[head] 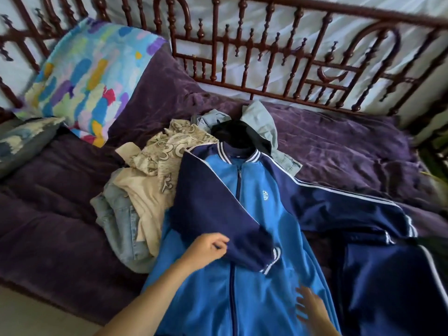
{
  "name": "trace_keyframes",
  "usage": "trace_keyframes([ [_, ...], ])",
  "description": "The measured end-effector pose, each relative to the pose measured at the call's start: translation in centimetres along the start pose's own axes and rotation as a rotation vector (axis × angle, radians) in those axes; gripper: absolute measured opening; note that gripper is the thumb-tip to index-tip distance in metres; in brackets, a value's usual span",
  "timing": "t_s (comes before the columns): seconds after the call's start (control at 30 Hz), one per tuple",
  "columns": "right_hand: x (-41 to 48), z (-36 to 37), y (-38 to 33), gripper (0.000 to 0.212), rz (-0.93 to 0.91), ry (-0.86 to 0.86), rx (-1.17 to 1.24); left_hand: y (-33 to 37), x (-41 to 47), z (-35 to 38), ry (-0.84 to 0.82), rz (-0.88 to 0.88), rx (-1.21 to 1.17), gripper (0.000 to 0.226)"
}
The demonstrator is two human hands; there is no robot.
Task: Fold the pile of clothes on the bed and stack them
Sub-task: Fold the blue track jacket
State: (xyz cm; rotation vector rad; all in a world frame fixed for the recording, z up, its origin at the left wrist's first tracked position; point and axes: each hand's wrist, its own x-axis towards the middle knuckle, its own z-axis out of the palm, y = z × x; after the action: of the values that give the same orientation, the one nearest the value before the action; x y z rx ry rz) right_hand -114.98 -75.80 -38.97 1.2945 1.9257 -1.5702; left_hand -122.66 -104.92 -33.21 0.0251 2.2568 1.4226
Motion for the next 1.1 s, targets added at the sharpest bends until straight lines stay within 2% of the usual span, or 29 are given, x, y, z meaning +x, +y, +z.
trace_keyframes([
  [0.1, 1.3, -1.8, 1.9, 0.021, 0.088, 0.042, 0.016, -3.8, -0.5, -0.5, 0.057, -0.220, 0.038, 0.041],
  [0.2, 2.5, -2.1, 2.4, 0.024, 0.114, 0.039, -0.023, -5.6, 0.0, -1.7, 0.186, -0.364, 0.039, 0.018],
  [0.3, 2.6, -0.9, 0.6, 0.016, 0.091, -0.008, -0.070, -6.8, 1.0, -2.4, 0.294, -0.448, 0.003, 0.020],
  [0.37, 3.2, 0.0, -0.8, 0.020, 0.030, -0.030, -0.085, -6.6, 1.4, -2.5, 0.324, -0.488, -0.029, 0.021],
  [0.6, 6.5, 3.4, -3.6, 0.024, 0.030, -0.116, -0.084, -7.7, 3.0, -2.6, 0.396, -0.589, -0.142, 0.030],
  [0.73, 8.3, 4.8, -4.1, 0.013, 0.113, -0.103, 0.092, -7.9, 4.9, -3.4, 0.454, -0.642, -0.188, 0.039],
  [0.83, 9.8, 5.9, -4.1, 0.028, 0.184, -0.099, 0.246, -8.0, 6.8, -4.4, 0.532, -0.641, -0.140, 0.055],
  [0.9, 10.6, 6.1, -4.2, 0.025, 0.198, -0.098, 0.179, -7.9, 8.1, -5.1, 0.565, -0.591, 0.022, 0.060],
  [0.97, 11.0, 5.9, -4.1, 0.031, 0.223, -0.086, 0.123, -8.0, 9.4, -5.6, 0.582, -0.545, 0.158, 0.052],
  [1.03, 11.7, 6.2, -3.5, 0.027, 0.166, -0.056, 0.008, -7.7, 10.6, -5.8, 0.613, -0.526, 0.208, 0.045],
  [1.1, 11.8, 6.8, -3.3, 0.024, 0.098, -0.017, -0.079, -7.4, 11.4, -5.7, 0.686, -0.530, 0.171, 0.050],
])
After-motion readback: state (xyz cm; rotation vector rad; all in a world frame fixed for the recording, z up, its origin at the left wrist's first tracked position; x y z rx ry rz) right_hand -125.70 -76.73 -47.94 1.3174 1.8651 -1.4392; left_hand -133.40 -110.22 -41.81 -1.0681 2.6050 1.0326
